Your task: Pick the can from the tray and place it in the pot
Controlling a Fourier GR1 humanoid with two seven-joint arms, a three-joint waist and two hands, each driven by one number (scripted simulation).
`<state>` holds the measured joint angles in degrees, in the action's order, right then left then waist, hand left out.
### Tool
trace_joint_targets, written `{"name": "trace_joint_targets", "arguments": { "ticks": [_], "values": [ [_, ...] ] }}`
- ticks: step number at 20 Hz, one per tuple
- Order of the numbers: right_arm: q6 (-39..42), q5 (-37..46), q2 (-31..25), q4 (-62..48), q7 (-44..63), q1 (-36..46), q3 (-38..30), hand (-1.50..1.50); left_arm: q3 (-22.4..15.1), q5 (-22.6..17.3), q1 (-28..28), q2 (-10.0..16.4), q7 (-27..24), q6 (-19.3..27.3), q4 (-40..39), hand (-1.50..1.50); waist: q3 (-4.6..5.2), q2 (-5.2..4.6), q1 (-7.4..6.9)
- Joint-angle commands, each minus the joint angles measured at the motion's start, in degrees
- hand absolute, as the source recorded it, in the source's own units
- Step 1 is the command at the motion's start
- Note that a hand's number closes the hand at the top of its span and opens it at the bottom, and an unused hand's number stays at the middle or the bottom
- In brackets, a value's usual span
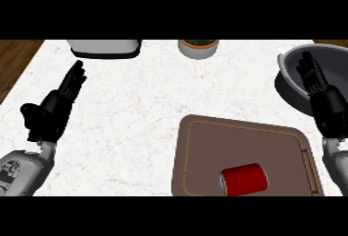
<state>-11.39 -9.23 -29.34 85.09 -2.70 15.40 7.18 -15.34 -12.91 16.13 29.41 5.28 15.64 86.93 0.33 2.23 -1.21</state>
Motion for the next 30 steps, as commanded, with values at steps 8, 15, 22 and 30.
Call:
{"name": "trace_joint_targets", "arguments": {
  "ticks": [8, 15, 22, 30],
  "values": [
    [-10.8, 38.6, -19.5, 19.0, -13.9, 9.2, 4.9, -1.50, 2.0, -2.4, -5.5, -4.5, -0.7, 4.5, -0.9, 0.00, 1.94, 6.65, 6.69],
    [-15.9, 60.9, -23.3, 32.3, -19.9, 3.5, 14.7, -1.50, 3.4, -3.7, -9.6, -8.4, -4.6, 7.6, 0.1, 0.00, 0.25, 2.53, 7.91],
    [-17.8, 80.8, -22.0, 34.3, -13.1, -7.2, 17.2, -1.50, 4.7, -3.5, -13.9, -9.5, -8.0, 9.5, 0.5, 0.00, -0.21, 2.29, 12.22],
    [-12.0, 100.8, -18.0, 30.1, 1.2, -17.3, 12.3, -1.50, 6.8, -3.6, -17.0, -9.2, -9.7, 11.0, 1.7, 0.00, -0.36, 2.25, 15.82]
  ]
}}
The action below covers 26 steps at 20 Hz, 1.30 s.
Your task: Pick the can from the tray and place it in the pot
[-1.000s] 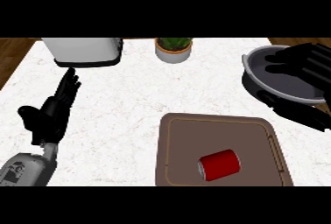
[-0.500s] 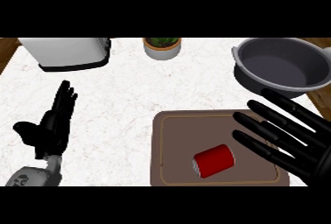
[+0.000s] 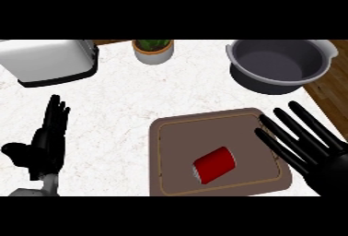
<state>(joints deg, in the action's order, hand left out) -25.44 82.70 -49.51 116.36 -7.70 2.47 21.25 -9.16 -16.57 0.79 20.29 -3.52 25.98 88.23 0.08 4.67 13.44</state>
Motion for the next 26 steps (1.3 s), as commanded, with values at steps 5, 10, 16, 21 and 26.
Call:
{"name": "trace_joint_targets", "arguments": {
  "ticks": [5, 10, 16, 21, 26],
  "values": [
    [5.1, 21.9, 8.8, -1.5, 15.1, -10.3, -0.7, -1.50, 0.2, -0.1, -2.7, -1.1, -2.9, 0.2, 1.5, 0.00, -0.12, -1.22, -0.40],
    [9.1, 37.1, 17.2, -2.0, 24.3, -15.7, 3.5, -1.50, -1.5, 0.1, -3.8, -1.5, -4.6, -1.4, 3.8, 0.00, -0.13, -2.20, -4.74],
    [14.5, 57.1, 28.2, -6.1, 39.4, -21.0, 7.5, -1.50, -3.7, 0.6, -4.8, -2.6, -6.7, -2.9, 3.7, 0.00, -0.11, -3.11, -7.13],
    [20.0, 74.0, 38.5, -16.6, 54.4, -25.2, 15.7, -1.50, -3.0, 0.3, -2.0, -1.2, -6.6, -5.4, 3.3, 0.00, -0.13, -4.24, -10.97],
    [27.0, 83.5, 49.0, -33.7, 66.6, -23.2, 22.0, -1.50, -6.1, 2.2, 0.1, -4.8, -6.9, -4.9, 1.3, 0.00, -0.13, -4.65, -12.76]
  ]
}}
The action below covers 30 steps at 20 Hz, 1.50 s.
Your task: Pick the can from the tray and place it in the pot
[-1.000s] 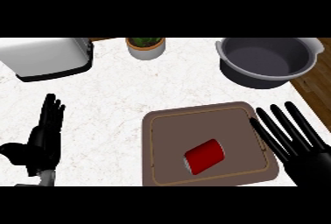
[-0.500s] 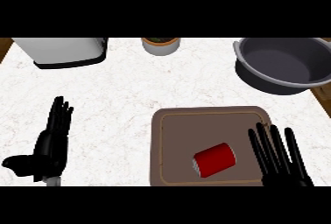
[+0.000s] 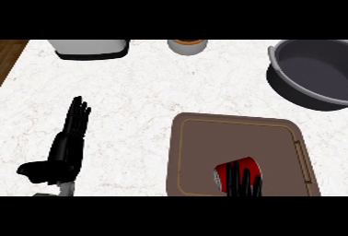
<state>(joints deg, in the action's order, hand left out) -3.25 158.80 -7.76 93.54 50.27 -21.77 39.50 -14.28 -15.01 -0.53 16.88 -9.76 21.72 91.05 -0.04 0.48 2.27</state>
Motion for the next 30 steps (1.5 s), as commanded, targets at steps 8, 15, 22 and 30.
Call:
{"name": "trace_joint_targets", "arguments": {
  "ticks": [8, 15, 22, 30],
  "values": [
    [3.0, 3.1, 7.2, -19.5, 14.9, 6.2, -1.2, -1.50, 0.0, 2.1, 0.0, -2.0, 0.8, -2.6, 0.6, 0.00, 0.02, -0.44, -2.40],
    [3.6, 2.2, 6.4, -19.6, 11.4, 8.8, -2.6, 1.50, -0.2, 4.7, 1.7, -3.6, 4.4, -0.8, 2.0, 0.00, 0.01, -0.45, -2.41],
    [4.6, 7.8, 2.2, -17.6, 8.3, 9.8, 2.3, 1.50, -0.8, 6.5, 2.8, -7.2, 1.3, -1.1, -1.9, 0.00, 0.04, -0.47, -2.16],
    [-2.7, -24.3, 7.6, -8.5, 0.7, 11.8, -4.2, 1.50, 1.8, 4.1, 2.8, -4.9, 1.7, -4.1, 0.4, 0.00, -1.12, -3.34, -4.36]
  ]
}}
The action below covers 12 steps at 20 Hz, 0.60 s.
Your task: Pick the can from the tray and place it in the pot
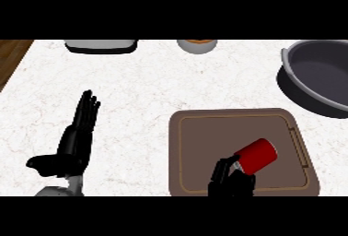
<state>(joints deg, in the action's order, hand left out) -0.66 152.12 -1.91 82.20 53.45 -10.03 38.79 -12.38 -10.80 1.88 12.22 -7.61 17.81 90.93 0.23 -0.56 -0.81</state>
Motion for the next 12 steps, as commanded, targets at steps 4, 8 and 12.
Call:
{"name": "trace_joint_targets", "arguments": {
  "ticks": [4, 8, 12],
  "values": [
    [-4.6, -32.8, 1.8, 10.0, -4.2, -0.7, -4.1, 1.50, -0.4, 0.0, 1.0, -0.4, -1.1, -0.6, 1.0, 0.00, -1.95, -3.69, -2.09],
    [-2.8, -48.3, 1.8, 15.3, -8.0, 4.5, -7.2, 1.50, -1.2, 0.3, 1.9, -0.4, -0.8, -1.1, 0.9, 0.00, -1.25, -2.91, -3.76],
    [-1.5, -62.1, 1.8, 15.2, -11.6, 16.6, -15.9, 1.50, -2.5, 0.7, 1.2, -0.5, -0.8, -1.9, 0.5, 0.00, -0.70, -1.81, -4.75]
  ]
}}
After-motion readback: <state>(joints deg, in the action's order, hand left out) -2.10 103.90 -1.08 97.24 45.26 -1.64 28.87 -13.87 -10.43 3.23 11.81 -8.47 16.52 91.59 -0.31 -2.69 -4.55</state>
